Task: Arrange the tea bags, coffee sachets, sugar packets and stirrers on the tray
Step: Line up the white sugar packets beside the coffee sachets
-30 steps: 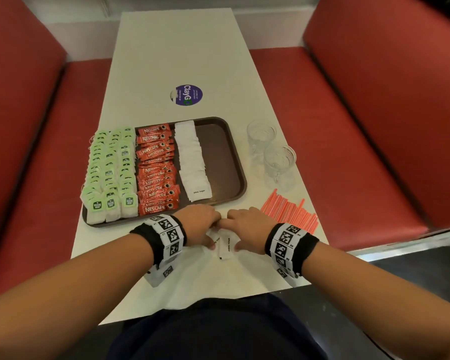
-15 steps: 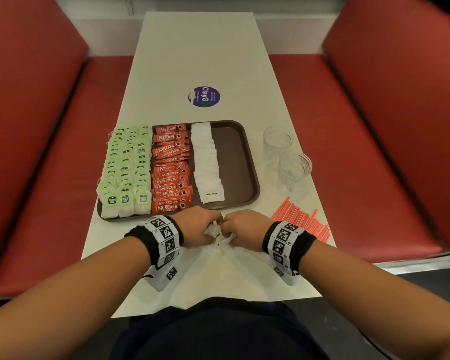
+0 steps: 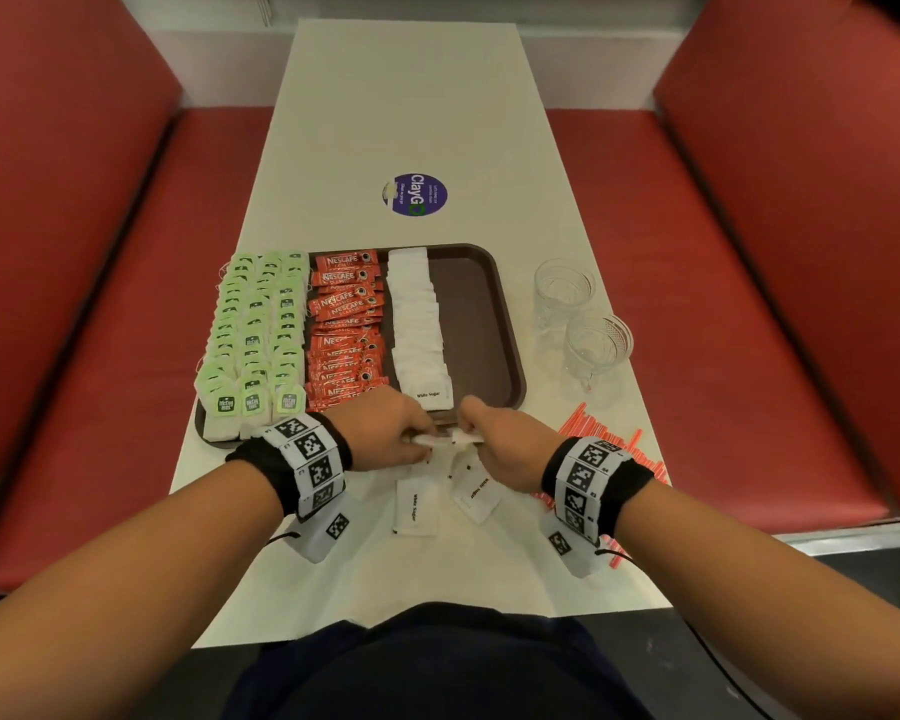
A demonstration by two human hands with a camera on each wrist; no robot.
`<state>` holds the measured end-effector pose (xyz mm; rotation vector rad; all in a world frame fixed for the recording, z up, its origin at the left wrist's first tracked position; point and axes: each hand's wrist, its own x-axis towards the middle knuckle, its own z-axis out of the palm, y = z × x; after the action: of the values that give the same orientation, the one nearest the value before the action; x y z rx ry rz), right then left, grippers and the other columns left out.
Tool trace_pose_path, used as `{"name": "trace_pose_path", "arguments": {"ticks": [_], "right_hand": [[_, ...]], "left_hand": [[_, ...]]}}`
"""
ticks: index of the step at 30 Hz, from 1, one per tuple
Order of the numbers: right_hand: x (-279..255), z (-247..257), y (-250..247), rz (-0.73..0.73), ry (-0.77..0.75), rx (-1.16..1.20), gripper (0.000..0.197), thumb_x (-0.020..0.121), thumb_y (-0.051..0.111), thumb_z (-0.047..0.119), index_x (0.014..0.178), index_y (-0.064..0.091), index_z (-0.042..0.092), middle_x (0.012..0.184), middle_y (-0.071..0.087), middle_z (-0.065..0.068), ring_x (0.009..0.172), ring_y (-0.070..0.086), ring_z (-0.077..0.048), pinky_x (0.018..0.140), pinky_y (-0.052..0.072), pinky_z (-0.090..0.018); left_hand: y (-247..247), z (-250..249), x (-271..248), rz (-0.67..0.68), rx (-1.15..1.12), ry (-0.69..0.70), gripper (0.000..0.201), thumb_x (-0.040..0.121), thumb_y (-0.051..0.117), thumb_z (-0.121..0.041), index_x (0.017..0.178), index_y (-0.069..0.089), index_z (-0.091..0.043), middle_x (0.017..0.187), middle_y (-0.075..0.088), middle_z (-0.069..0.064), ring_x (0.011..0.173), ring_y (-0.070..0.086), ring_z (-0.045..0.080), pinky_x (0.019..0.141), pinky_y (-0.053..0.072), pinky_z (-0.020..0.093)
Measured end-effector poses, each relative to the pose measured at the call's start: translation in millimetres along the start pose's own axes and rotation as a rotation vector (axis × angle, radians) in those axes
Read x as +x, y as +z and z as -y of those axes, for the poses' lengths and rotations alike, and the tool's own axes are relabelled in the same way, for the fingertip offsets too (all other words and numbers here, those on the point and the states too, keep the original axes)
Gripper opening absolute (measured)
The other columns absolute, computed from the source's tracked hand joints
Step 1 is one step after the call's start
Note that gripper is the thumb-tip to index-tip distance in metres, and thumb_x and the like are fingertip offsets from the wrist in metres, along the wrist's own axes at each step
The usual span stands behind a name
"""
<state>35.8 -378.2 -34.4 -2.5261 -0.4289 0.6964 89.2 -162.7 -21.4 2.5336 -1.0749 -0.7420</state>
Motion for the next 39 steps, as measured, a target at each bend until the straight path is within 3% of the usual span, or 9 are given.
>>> {"name": "trace_pose_path", "arguments": {"ticks": [5, 8, 11, 17, 21, 25, 28, 33, 39], "right_hand": [[7.1, 0.9, -8.0, -0.115, -0.052, 0.086, 0.053, 0.085, 0.058, 0.034, 0.135, 0.045, 0.02, 0.115, 0.063, 0.0, 0.099, 0.061, -0.018, 0.085, 0.05, -0.034], [17.4, 0.9, -12.2, -0.256, -0.101, 0.098, 0.024, 0.091, 0.062, 0.032, 0.112, 0.064, 0.02, 0.096, 0.064, 0.005, 0.086, 0.06, -0.016, 0.077, 0.049, -0.033], [25.4, 1.2, -16.9, -0.333, -0.108, 0.116, 0.011, 0.095, 0.061, 0.027, 0.102, 0.066, 0.02, 0.087, 0.06, 0.008, 0.08, 0.057, -0.014, 0.072, 0.044, -0.03], [37.3, -2.2, -21.9, -0.277, 0.015, 0.03, 0.022, 0.096, 0.055, 0.023, 0.117, 0.063, 0.02, 0.108, 0.067, 0.0, 0.094, 0.062, -0.021, 0.081, 0.049, -0.032], [44.1, -6.1, -24.8, -0.209, 0.067, -0.054, 0.032, 0.095, 0.05, 0.018, 0.124, 0.061, 0.02, 0.119, 0.066, -0.004, 0.103, 0.062, -0.026, 0.088, 0.049, -0.035], [53.0, -10.4, -25.1, -0.142, 0.091, -0.1, 0.031, 0.096, 0.048, 0.019, 0.123, 0.061, 0.016, 0.116, 0.066, -0.007, 0.101, 0.062, -0.027, 0.087, 0.05, -0.038], [62.0, -13.2, -24.5, -0.101, 0.093, -0.159, 0.027, 0.098, 0.047, 0.026, 0.119, 0.058, 0.013, 0.112, 0.064, -0.008, 0.1, 0.061, -0.028, 0.082, 0.049, -0.036], [79.7, -12.0, -23.2, -0.058, 0.102, -0.204, 0.047, 0.097, 0.052, 0.048, 0.13, 0.048, 0.014, 0.111, 0.061, -0.007, 0.099, 0.061, -0.026, 0.081, 0.052, -0.038], [92.0, -12.6, -15.8, -0.056, 0.112, -0.275, 0.055, 0.096, 0.054, 0.047, 0.137, 0.043, 0.012, 0.119, 0.062, -0.009, 0.104, 0.062, -0.029, 0.086, 0.054, -0.044]], "left_hand": [[-13.6, 4.4, 1.2, -0.23, -0.2, -0.067, 0.01, 0.082, 0.07, -0.026, 0.086, 0.064, -0.032, 0.073, 0.067, -0.012, 0.067, 0.061, 0.004, 0.062, 0.043, 0.016], [-14.6, 3.0, 3.8, -0.259, -0.213, -0.084, 0.011, 0.084, 0.071, -0.033, 0.083, 0.06, -0.034, 0.065, 0.066, -0.012, 0.062, 0.06, 0.005, 0.06, 0.038, 0.015], [-12.7, 5.6, 5.4, -0.272, -0.168, -0.096, 0.013, 0.089, 0.068, -0.043, 0.09, 0.068, -0.03, 0.067, 0.064, -0.011, 0.061, 0.057, 0.003, 0.054, 0.036, 0.017], [-7.1, 14.0, 15.4, -0.266, -0.062, -0.305, 0.019, 0.093, 0.065, -0.037, 0.096, 0.073, -0.021, 0.074, 0.061, -0.005, 0.073, 0.056, 0.015, 0.063, 0.039, 0.028], [-0.1, 13.3, 23.6, -0.236, -0.038, -0.433, 0.028, 0.088, 0.07, -0.04, 0.109, 0.071, -0.022, 0.096, 0.07, 0.0, 0.092, 0.063, 0.021, 0.082, 0.052, 0.035], [3.2, 10.4, 27.5, -0.32, 0.062, -0.591, 0.041, 0.078, 0.074, -0.056, 0.1, 0.056, -0.026, 0.093, 0.065, -0.002, 0.091, 0.06, 0.021, 0.081, 0.049, 0.036], [1.6, 8.5, 26.6, -0.348, 0.137, -0.683, 0.058, 0.074, 0.07, -0.068, 0.11, 0.053, -0.025, 0.103, 0.06, -0.001, 0.104, 0.052, 0.023, 0.09, 0.043, 0.04], [0.5, 11.6, 33.1, -0.226, 0.291, -0.687, 0.064, 0.079, 0.052, -0.079, 0.109, 0.06, -0.022, 0.109, 0.065, -0.001, 0.111, 0.049, 0.026, 0.091, 0.038, 0.042], [1.3, 13.6, 41.9, -0.191, 0.315, -0.615, 0.059, 0.086, 0.049, -0.073, 0.111, 0.06, -0.021, 0.111, 0.065, 0.002, 0.113, 0.048, 0.026, 0.094, 0.036, 0.042]]}}
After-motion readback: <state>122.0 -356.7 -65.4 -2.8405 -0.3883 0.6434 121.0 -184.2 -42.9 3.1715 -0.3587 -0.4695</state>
